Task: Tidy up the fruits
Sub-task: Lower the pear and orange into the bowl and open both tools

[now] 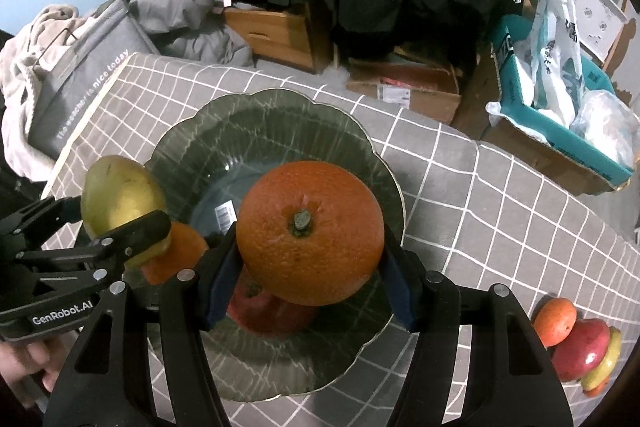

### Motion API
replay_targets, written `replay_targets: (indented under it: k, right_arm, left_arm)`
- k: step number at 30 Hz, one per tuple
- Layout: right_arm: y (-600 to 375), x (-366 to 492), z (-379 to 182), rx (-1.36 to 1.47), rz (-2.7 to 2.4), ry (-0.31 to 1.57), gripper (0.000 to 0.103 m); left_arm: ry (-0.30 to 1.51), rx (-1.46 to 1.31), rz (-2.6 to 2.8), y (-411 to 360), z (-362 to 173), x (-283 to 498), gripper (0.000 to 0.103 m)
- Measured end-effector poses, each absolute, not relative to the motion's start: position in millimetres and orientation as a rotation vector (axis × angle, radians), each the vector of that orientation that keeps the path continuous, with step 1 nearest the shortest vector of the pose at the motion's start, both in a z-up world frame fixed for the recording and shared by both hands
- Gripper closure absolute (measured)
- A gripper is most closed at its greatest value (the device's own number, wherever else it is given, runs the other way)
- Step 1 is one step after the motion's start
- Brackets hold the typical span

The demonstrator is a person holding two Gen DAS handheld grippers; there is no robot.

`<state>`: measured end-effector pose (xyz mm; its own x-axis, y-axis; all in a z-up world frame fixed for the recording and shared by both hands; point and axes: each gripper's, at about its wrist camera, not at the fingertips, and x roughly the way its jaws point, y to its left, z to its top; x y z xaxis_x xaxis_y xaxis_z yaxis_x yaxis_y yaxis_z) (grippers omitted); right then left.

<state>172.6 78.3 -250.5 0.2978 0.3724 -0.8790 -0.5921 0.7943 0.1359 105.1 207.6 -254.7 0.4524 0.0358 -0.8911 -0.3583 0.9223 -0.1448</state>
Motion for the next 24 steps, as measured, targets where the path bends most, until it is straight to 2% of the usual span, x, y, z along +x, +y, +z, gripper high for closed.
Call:
replay_targets:
  k: [8,11,15,24]
  right_arm:
    - [75,182,-259,-0.208,0.653,1.127,0.039]
    - [73,186,-263,-0.192,0.654,1.143,0.039]
    - [72,190,-267,-0.163,0.672,1.161,0.039]
    - [90,185,-270,-0.275,0.675,1.141,0.037]
  left_arm:
    - [1.082,-0.379,0.255,213,-257,106,0.026]
    - [1.087,-0.373,0.264,212,-257,107,0.021]
    - [1.078,-0.362,0.26,210,-254,107,0.02]
    - [1.07,-0.344,0.284,210,-245,99,0.02]
